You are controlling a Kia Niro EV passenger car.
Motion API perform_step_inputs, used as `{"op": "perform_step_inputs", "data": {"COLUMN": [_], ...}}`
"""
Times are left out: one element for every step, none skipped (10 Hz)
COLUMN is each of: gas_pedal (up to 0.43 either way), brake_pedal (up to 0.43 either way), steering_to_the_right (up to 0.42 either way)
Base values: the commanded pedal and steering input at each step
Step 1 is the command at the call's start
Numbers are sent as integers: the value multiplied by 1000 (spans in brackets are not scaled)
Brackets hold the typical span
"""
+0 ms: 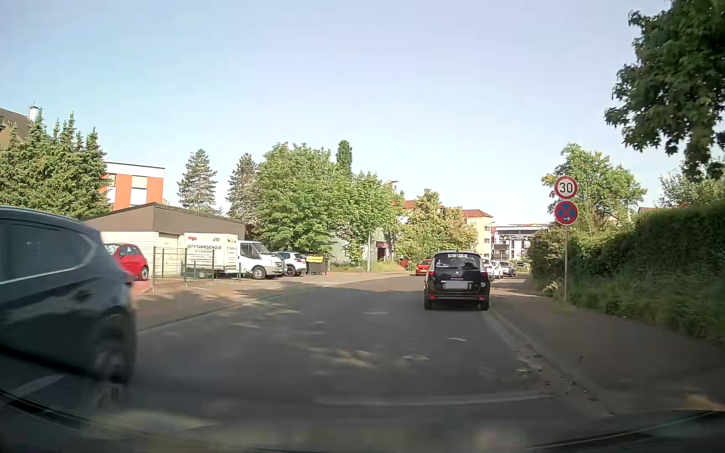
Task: Follow the waypoints while adhering to traffic rules and regulations
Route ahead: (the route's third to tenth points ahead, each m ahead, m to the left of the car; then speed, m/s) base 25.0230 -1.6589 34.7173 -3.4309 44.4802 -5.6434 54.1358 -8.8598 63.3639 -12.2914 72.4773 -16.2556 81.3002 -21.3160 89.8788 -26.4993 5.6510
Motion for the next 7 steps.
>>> {"op": "perform_step_inputs", "data": {"gas_pedal": [59,59,67,67,67,67,79], "brake_pedal": [30,30,30,30,30,30,30], "steering_to_the_right": [-58,-65,-70,-72,-70,-64,-54]}}
